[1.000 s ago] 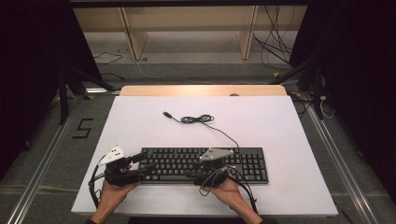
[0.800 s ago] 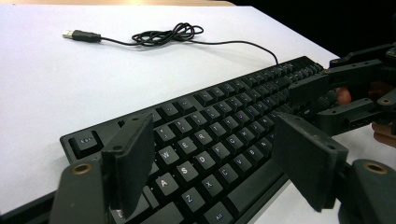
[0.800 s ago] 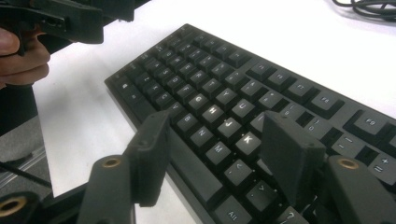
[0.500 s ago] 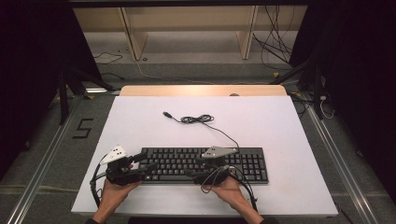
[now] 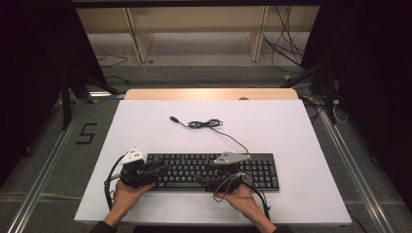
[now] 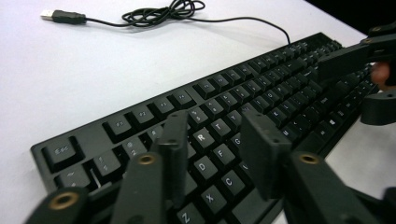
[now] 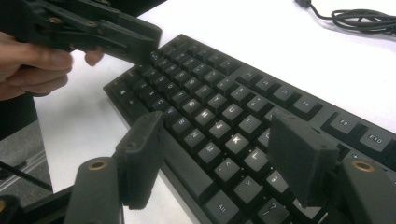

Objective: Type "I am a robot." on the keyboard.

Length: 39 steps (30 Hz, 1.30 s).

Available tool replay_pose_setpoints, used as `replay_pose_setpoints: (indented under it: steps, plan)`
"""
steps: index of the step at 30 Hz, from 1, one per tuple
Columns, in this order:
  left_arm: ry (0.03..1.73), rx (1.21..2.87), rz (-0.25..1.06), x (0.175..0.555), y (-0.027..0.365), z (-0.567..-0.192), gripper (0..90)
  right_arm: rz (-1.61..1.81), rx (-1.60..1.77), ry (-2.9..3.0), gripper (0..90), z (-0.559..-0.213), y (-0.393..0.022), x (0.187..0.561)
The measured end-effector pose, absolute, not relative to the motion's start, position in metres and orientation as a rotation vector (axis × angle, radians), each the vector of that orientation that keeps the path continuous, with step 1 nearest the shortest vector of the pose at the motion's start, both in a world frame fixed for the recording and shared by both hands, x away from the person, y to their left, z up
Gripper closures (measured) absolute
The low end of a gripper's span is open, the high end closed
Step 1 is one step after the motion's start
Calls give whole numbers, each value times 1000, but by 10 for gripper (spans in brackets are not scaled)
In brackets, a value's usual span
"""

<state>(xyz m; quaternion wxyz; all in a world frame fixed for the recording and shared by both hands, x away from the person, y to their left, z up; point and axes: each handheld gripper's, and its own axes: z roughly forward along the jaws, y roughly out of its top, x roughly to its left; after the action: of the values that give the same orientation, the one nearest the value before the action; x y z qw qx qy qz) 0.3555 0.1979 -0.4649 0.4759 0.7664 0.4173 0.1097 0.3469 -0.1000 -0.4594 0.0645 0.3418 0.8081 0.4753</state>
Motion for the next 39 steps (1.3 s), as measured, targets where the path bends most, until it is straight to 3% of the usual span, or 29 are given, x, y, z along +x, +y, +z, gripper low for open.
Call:
replay_pose_setpoints:
  steps: [7,14,39]
  plan:
    - [1005,1926,269,365,191,-467,796,1438,1031,2435,361,-458,-102,346]
    - [996,1950,260,371,184,-469,884,1446,1036,2426,347,-456,-104,344]
    - [1035,2038,240,386,170,-480,889,1447,1029,2415,319,-455,-107,341]
